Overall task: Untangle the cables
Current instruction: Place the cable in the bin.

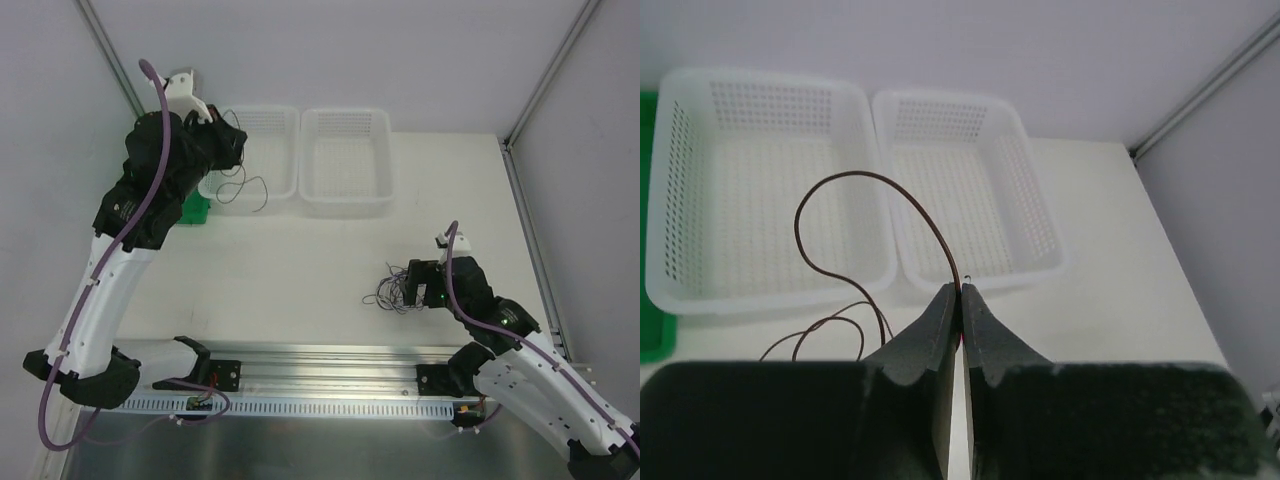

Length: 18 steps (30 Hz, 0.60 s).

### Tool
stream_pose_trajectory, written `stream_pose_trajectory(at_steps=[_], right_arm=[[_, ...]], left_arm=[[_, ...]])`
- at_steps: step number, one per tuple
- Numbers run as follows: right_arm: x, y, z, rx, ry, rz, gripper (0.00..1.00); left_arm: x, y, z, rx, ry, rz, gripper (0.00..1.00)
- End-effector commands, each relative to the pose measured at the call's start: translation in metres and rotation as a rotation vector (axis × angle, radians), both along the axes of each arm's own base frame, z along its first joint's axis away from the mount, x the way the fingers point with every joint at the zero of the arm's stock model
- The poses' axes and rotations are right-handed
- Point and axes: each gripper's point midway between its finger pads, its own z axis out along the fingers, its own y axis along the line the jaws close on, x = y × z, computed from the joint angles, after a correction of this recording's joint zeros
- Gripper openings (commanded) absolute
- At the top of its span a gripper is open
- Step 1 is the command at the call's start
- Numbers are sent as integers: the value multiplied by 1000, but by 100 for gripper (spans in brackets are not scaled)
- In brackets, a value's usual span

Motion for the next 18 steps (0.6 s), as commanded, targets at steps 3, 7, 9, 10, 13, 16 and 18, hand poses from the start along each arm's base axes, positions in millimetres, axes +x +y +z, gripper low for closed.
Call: stream_pose_trajectory(at_steps=[3, 7, 9, 10, 13, 16, 18], right_arm=[[-5, 0, 18, 1, -39, 50, 97], [-6, 2, 18, 4, -38, 62, 97], [-7, 4, 17, 11, -30, 76, 97], [-8, 5, 15, 11, -25, 79, 97], [-9, 6, 13, 16, -15, 84, 97], [-10, 6, 11, 14, -6, 83, 97], [-10, 6, 12, 16, -4, 79, 97]], left_arm=[[49, 12, 60, 128, -179, 75, 5], [103, 15, 51, 176, -169, 102, 5], [138, 20, 29, 197, -121, 129, 4], [160, 18, 7, 215, -80, 134, 4], [199, 24, -32, 251, -16, 146, 5], [231, 26, -83, 268, 70, 141, 11], [244, 33, -111, 286, 118, 150, 17]])
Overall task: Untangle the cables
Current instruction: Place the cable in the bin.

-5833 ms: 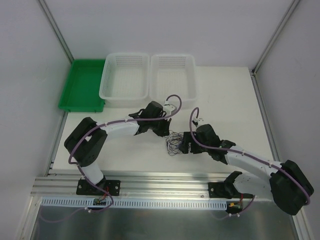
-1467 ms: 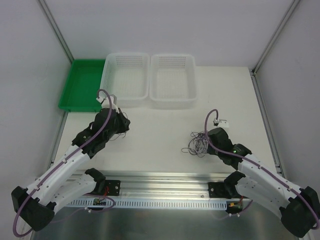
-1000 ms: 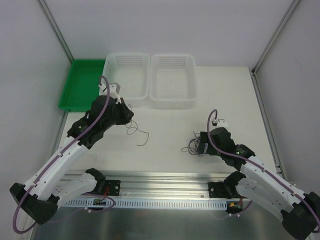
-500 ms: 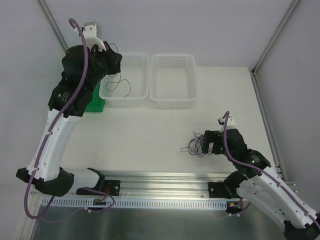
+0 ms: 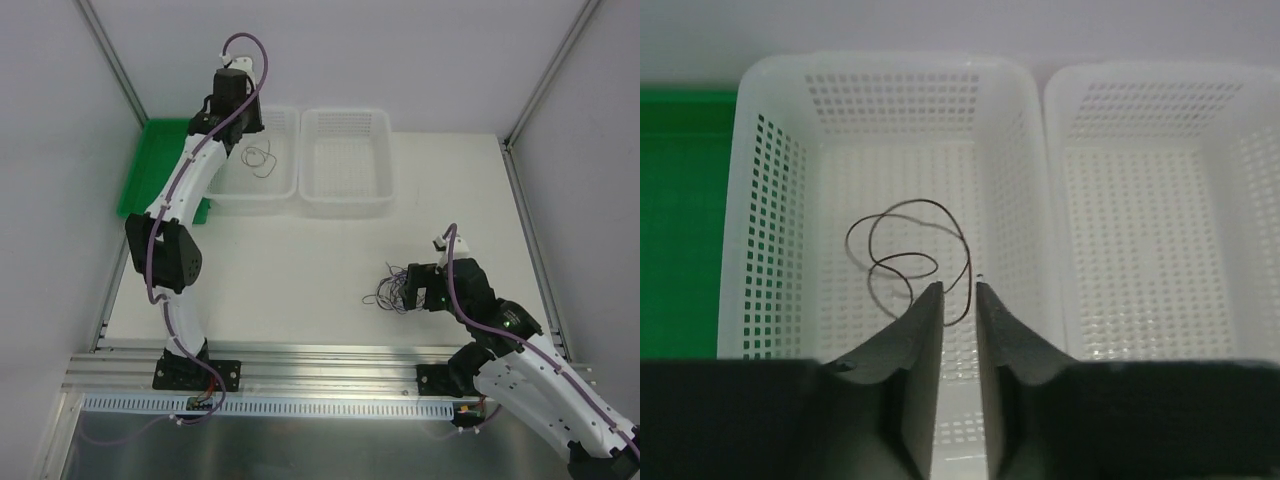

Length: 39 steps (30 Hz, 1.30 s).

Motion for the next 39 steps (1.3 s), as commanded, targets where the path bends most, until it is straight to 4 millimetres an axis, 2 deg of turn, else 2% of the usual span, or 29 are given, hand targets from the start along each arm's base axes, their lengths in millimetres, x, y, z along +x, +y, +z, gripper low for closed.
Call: stream_pose_trajectory(at_steps=[1, 2, 4, 5, 6, 7, 9, 10, 12, 13, 14, 15, 16, 17, 18, 19, 20, 21, 22, 23, 24, 25, 26, 28, 30, 31, 33, 37, 39], right_arm=[[-2, 2, 9, 8, -8, 17, 97], [-2, 1, 9, 5, -6, 14, 97], [-4, -1, 7, -6, 1, 10, 97], [-3, -2, 8, -5, -3, 6, 97], [-3, -4, 6, -14, -1, 2, 97], [-3, -4, 6, -19, 1, -1, 97], [-1, -6, 4, -28, 5, -19, 97], [-1, -7, 3, -30, 10, -28, 97], [2, -9, 0, -47, 22, -52, 97], [3, -10, 0, -55, 28, -60, 97], [4, -12, -1, -66, 37, -73, 97], [6, -15, -1, -77, 36, -99, 97], [7, -17, -5, -98, 49, -113, 97], [9, -19, -5, -102, 50, -126, 97], [10, -21, -7, -106, 51, -144, 97], [11, -20, -8, -108, 56, -148, 97], [11, -20, -11, -107, 60, -152, 98], [13, -18, -12, -96, 63, -151, 98], [13, -17, -15, -99, 72, -150, 98], [13, -16, -21, -101, 84, -152, 98], [14, -13, -22, -93, 87, -147, 99], [15, -12, -25, -88, 91, -150, 99], [16, -11, -29, -90, 96, -150, 99], [19, -9, -36, -80, 95, -161, 99], [23, -9, -42, -77, 92, -176, 97], [24, -9, -44, -76, 94, -178, 96], [28, -7, -48, -72, 97, -190, 95], [32, 0, -65, -60, 119, -187, 91], [36, 7, -69, -42, 123, -175, 89]], left_arm=[[24, 7, -21, 19, 12, -9, 26], [26, 11, -33, 40, 33, -2, 36], [27, 18, -47, 58, 62, 11, 68], [23, 20, -56, 64, 82, 22, 90], [20, 20, -56, 60, 85, 22, 94], [14, 19, -45, 46, 69, 19, 98], [2, 14, -43, 8, 78, -3, 99], [-8, 11, -25, -16, 50, -17, 99], [-24, 4, -24, -70, 65, -36, 99], [-39, 0, -5, -101, 40, -58, 99], [-53, -7, -19, -133, 81, -58, 99], [-65, -11, -20, -153, 92, -66, 99], [-83, -15, -5, -181, 69, -82, 99], [-98, -20, -26, -196, 122, -81, 99], [-114, -34, -30, -204, 137, -112, 99], [-133, -41, -22, -221, 123, -135, 99], [-149, -48, -46, -218, 178, -147, 99], [-169, -71, -53, -220, 205, -225, 99], [-185, -79, -52, -228, 204, -258, 99], [-202, -85, -75, -233, 265, -271, 99], [-221, -102, -83, -236, 296, -329, 99], [-235, -108, -87, -244, 309, -353, 99], [-250, -111, -109, -242, 366, -354, 99], [-280, -127, -131, -214, 417, -405, 99], [-294, -139, -141, -209, 433, -431, 99], [-312, -153, -154, -193, 468, -481, 99], [-324, -165, -164, -185, 479, -512, 99], [-351, -175, -202, -159, 549, -512, 99], [-360, -179, -209, -161, 552, -523, 99]])
